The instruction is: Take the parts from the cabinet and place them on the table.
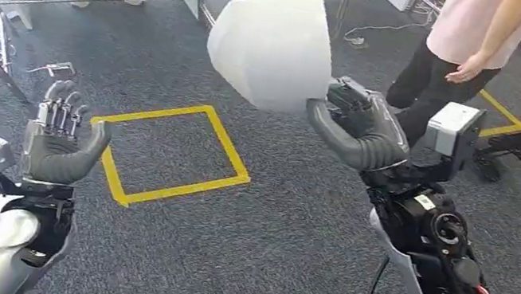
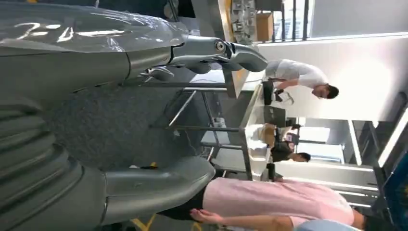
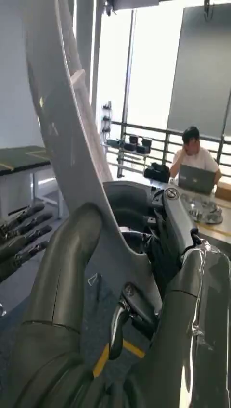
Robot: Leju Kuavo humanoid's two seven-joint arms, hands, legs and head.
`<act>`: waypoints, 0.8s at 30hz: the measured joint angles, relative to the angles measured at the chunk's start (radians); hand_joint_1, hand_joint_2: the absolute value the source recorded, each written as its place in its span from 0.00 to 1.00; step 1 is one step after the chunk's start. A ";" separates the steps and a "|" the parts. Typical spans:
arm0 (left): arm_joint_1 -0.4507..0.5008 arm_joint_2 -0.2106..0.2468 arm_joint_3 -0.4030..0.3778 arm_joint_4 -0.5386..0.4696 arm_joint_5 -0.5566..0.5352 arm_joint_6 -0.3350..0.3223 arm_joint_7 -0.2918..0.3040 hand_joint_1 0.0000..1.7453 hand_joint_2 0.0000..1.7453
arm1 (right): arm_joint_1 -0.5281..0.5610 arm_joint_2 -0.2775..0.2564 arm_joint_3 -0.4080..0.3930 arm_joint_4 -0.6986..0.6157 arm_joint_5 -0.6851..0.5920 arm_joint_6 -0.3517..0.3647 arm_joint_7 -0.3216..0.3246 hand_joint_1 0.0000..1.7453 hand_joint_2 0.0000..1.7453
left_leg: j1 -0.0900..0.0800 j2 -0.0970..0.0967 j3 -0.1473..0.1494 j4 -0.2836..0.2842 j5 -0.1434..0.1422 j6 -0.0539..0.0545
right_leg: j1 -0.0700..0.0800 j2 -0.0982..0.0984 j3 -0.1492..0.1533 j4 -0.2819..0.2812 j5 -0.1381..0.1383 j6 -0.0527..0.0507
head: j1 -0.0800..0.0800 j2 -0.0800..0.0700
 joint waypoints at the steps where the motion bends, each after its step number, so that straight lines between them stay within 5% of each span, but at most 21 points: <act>1: 0.000 0.000 0.000 0.001 0.000 0.000 0.000 0.00 1.00 | 0.000 0.000 0.000 0.000 0.000 0.000 0.000 1.00 1.00 | 0.000 0.000 0.000 0.000 0.000 0.001 | 0.000 0.000 0.000 -0.001 0.001 0.004 | 0.000 0.000; 8: 0.000 0.000 0.000 0.001 0.022 0.002 0.007 0.00 1.00 | 0.000 0.000 0.002 0.000 -0.015 -0.011 0.013 1.00 1.00 | 0.000 0.000 0.000 0.001 -0.001 0.002 | 0.000 0.000 0.001 -0.002 0.000 0.015 | -0.003 0.000; 24: 0.002 0.000 0.000 0.001 0.037 -0.005 0.024 0.00 1.00 | 0.000 0.000 0.023 0.003 -0.029 -0.021 0.018 1.00 1.00 | 0.002 0.000 0.000 -0.001 -0.001 0.002 | 0.001 0.000 0.000 -0.001 -0.001 0.015 | -0.011 0.000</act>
